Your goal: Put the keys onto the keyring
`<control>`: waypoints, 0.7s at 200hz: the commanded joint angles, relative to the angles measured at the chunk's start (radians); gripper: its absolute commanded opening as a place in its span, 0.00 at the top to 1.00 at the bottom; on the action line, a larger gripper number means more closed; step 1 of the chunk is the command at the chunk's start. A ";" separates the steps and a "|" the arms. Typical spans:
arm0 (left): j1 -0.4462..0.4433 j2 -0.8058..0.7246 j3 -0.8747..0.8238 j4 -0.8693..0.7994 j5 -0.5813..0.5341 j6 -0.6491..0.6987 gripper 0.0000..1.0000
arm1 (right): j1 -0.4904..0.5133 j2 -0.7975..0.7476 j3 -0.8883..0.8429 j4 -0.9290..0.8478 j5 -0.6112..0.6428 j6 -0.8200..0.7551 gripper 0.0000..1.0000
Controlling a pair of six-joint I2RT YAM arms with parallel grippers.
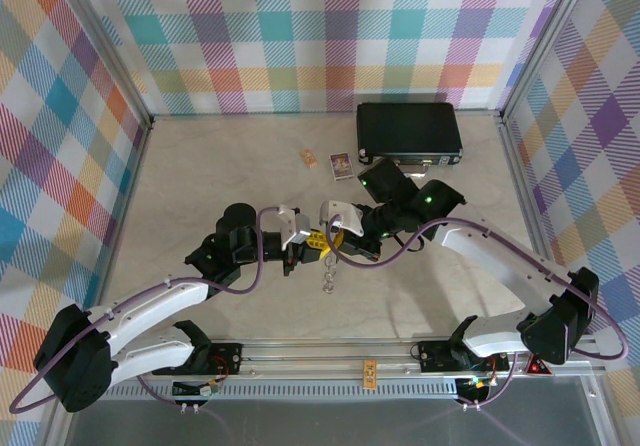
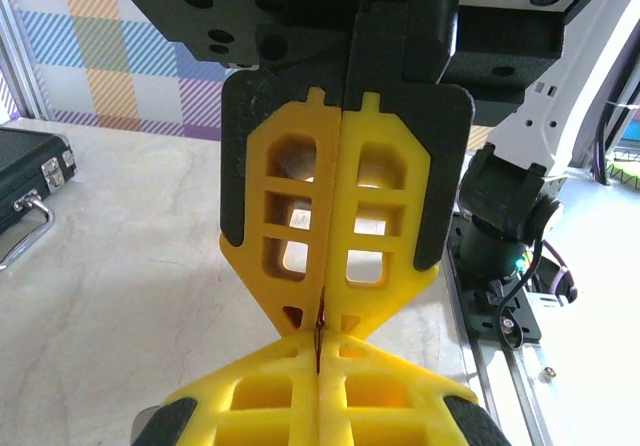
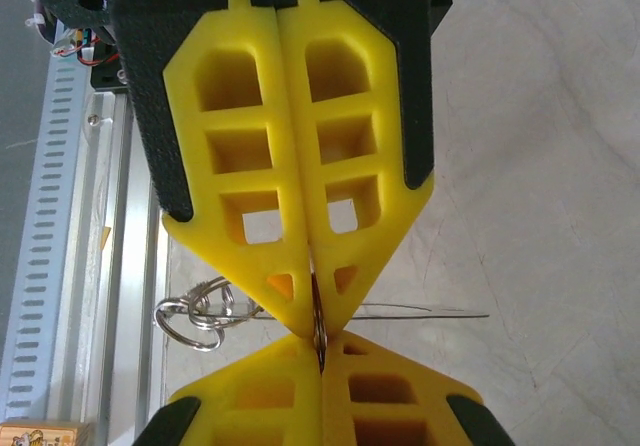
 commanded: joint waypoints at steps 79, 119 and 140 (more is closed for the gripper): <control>0.003 -0.042 -0.093 0.354 -0.084 -0.131 1.00 | -0.002 -0.270 -0.242 0.297 0.128 0.206 0.58; 0.003 -0.012 -0.134 0.551 -0.102 -0.225 1.00 | -0.013 -0.399 -0.429 0.558 0.070 0.356 0.61; 0.003 -0.007 -0.139 0.593 -0.102 -0.249 1.00 | -0.020 -0.421 -0.462 0.637 0.041 0.417 0.62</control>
